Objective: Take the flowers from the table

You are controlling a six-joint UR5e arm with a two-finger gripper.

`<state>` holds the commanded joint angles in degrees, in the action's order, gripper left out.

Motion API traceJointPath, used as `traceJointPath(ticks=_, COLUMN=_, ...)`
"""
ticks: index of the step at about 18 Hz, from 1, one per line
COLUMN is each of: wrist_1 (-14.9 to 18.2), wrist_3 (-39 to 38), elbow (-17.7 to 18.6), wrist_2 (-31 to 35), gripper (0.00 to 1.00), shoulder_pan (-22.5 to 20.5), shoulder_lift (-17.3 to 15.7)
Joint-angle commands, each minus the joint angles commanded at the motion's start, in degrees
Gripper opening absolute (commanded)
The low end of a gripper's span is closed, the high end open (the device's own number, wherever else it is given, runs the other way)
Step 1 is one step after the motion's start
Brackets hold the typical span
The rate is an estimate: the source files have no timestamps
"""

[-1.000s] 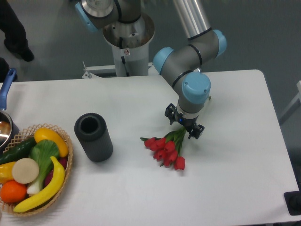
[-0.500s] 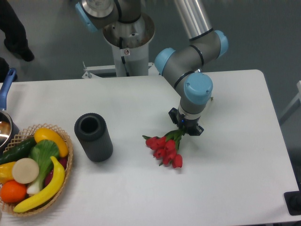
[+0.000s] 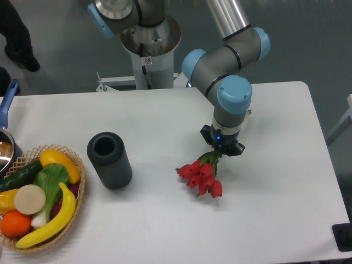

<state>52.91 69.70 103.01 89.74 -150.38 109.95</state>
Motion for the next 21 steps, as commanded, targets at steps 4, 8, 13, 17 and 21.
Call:
traceJointPath(ticks=4, wrist_1=1.6, wrist_3=0.6, elbow=-4.2, wrist_2=0.2, gripper=0.00, shoulder_pan=-0.1, shoulder_lift=-0.5)
traceJointPath(ticks=8, wrist_1=6.7, wrist_3=0.6, elbow=-7.9, wrist_2=0.4, gripper=0.00, shoulder_pan=0.2, shoulder_lift=-0.5)
traceJointPath(ticks=13, wrist_1=12.4, wrist_3=1.1, elbow=-12.7, wrist_2=0.4, gripper=0.00, shoulder_pan=0.1, shoulder_lift=-0.6)
traceJointPath(ticks=17, wrist_1=15.1, wrist_3=1.4, elbow=-15.5, wrist_2=0.4, gripper=0.00, shoulder_pan=-0.1, shoulder_lift=-0.4)
traceJointPath(ticks=21, wrist_1=15.2, wrist_3=2.3, elbow=-16.0, wrist_2=0.4, gripper=0.00, shoulder_pan=-0.3, shoulder_lift=-0.6)
